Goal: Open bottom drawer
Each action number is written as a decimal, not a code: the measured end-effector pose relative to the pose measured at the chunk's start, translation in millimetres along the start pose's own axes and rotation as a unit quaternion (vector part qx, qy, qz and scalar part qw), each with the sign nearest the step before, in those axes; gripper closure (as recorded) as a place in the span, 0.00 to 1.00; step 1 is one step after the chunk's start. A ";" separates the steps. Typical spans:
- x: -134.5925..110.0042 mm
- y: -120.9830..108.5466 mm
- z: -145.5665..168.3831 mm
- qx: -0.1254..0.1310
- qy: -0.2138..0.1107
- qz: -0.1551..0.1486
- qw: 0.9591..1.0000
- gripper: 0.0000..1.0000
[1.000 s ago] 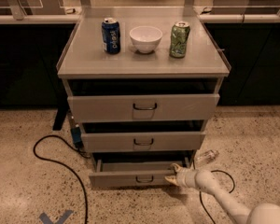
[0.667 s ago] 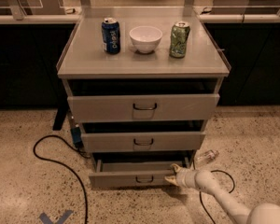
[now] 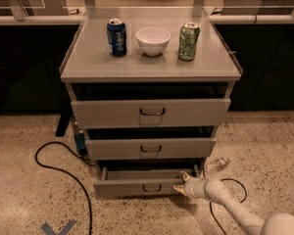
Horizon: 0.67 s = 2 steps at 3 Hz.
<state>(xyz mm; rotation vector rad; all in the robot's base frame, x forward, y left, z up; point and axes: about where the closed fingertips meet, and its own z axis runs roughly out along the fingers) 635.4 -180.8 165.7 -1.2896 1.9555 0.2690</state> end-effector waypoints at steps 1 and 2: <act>-1.7 -1.2 -2.5 0.000 0.000 0.000 1.000 1.00; -4.7 -2.6 -6.1 0.000 0.000 0.000 1.000 1.00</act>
Offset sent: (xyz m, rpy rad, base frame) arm -0.2871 0.0132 -0.0046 -0.1764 -0.1225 -0.1006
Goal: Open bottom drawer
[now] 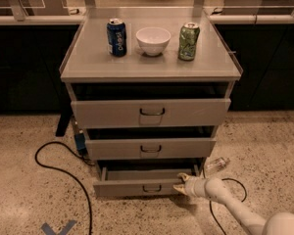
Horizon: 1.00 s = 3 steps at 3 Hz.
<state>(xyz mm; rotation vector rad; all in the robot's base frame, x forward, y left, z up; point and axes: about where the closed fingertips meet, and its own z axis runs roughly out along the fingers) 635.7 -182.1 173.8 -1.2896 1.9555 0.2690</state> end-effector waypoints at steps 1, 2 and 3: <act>35.8 -31.0 -64.8 0.054 0.044 -0.005 0.998 1.00; 32.5 -28.9 -69.5 0.054 0.044 -0.005 0.998 1.00; 34.8 -6.2 -73.9 0.060 0.044 -0.006 0.997 1.00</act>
Offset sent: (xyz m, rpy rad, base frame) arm -0.3738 0.0412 -0.0089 -0.1815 -0.1741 -0.2130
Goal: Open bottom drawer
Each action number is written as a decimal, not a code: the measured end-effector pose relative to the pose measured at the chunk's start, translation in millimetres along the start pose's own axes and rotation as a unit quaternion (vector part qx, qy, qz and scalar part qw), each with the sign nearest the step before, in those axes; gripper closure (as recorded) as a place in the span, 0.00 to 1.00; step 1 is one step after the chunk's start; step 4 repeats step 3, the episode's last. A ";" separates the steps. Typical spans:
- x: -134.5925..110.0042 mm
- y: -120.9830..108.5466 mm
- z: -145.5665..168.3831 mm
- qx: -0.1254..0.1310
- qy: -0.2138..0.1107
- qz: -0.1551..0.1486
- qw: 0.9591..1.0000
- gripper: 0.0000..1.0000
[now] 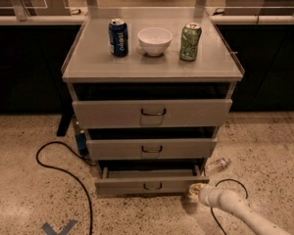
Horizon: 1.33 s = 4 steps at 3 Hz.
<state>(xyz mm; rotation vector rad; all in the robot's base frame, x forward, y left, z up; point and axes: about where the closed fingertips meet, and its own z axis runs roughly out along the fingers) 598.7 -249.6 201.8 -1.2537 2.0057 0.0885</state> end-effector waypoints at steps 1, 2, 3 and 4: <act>71.5 22.5 -66.9 0.051 0.047 0.005 0.998 1.00; 79.2 52.6 -74.6 0.055 0.046 0.003 0.997 0.81; 78.0 52.7 -73.7 0.054 0.045 0.002 0.997 0.58; 78.0 52.7 -73.7 0.054 0.045 0.002 0.997 0.58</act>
Offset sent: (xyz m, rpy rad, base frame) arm -0.0597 -0.0614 -0.0018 -0.0815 -0.0224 -0.0890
